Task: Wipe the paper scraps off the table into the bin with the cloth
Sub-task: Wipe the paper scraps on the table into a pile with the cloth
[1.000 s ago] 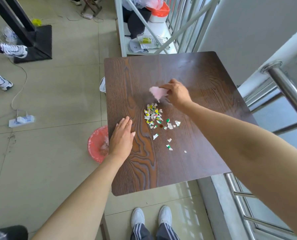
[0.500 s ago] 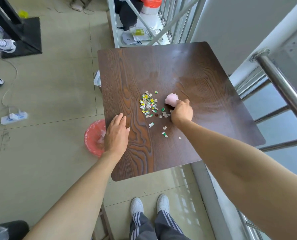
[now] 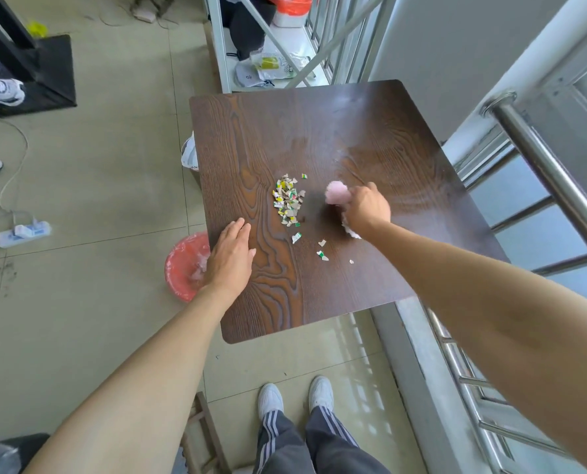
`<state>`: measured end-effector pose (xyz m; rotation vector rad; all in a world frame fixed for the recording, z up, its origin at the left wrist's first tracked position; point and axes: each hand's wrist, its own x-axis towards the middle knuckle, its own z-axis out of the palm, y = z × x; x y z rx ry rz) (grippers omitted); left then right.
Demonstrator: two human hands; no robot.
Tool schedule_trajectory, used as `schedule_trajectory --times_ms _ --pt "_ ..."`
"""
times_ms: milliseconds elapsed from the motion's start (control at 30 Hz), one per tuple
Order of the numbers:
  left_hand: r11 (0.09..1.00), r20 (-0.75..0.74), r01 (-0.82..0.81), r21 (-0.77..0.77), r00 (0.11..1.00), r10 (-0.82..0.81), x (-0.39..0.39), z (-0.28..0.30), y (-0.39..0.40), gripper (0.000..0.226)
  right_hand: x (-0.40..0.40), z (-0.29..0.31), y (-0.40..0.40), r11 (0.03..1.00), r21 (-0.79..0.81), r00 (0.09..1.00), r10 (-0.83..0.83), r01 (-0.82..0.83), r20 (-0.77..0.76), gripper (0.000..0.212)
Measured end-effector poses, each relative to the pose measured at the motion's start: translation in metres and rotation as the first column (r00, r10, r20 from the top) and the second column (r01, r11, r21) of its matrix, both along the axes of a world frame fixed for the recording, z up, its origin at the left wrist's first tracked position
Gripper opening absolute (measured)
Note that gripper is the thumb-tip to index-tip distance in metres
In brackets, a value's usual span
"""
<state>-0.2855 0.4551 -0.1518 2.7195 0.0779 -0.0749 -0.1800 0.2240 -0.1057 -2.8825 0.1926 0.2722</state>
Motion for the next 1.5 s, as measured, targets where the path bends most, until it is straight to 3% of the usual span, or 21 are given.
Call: schedule_trajectory --times_ms 133,233,300,500,700,1133,1300,1500 --pt "0.999 -0.055 0.03 -0.014 0.998 -0.031 -0.005 0.002 -0.005 0.054 -0.04 0.003 -0.037 0.991 -0.129 0.993 -0.042 0.028 -0.11 0.042" --pt "1.0 -0.074 0.005 0.003 0.997 -0.004 -0.013 0.001 -0.004 0.054 -0.072 0.0 -0.031 0.985 -0.109 0.959 -0.157 0.134 -0.237 0.069" --pt "1.0 -0.071 -0.015 0.022 0.997 0.016 -0.019 0.0 -0.002 0.053 -0.085 -0.002 -0.014 0.977 -0.072 0.94 -0.211 0.199 -0.268 0.076" --pt "0.996 -0.041 -0.082 0.03 0.996 0.083 -0.027 0.0 0.001 0.051 -0.08 -0.001 0.049 0.919 0.101 0.907 -0.351 0.382 -0.231 0.052" --pt "0.997 -0.012 -0.073 0.013 0.997 0.073 -0.022 -0.004 0.006 0.051 -0.059 -0.004 0.096 0.836 0.258 0.872 -0.441 0.485 -0.21 0.047" --pt "0.998 0.023 -0.065 0.027 0.998 0.064 -0.018 -0.018 0.011 0.053 -0.003 -0.007 0.162 0.791 0.429 0.899 -0.382 0.437 -0.212 0.043" --pt "0.998 0.029 -0.055 0.036 0.998 0.054 -0.019 -0.017 0.012 0.053 0.009 -0.008 0.147 0.779 0.473 0.909 -0.385 0.412 -0.159 0.029" --pt "0.997 0.032 -0.061 0.041 0.998 0.06 -0.02 -0.015 0.011 0.054 0.035 0.0 0.076 0.844 0.352 0.893 -0.448 0.404 0.05 0.036"
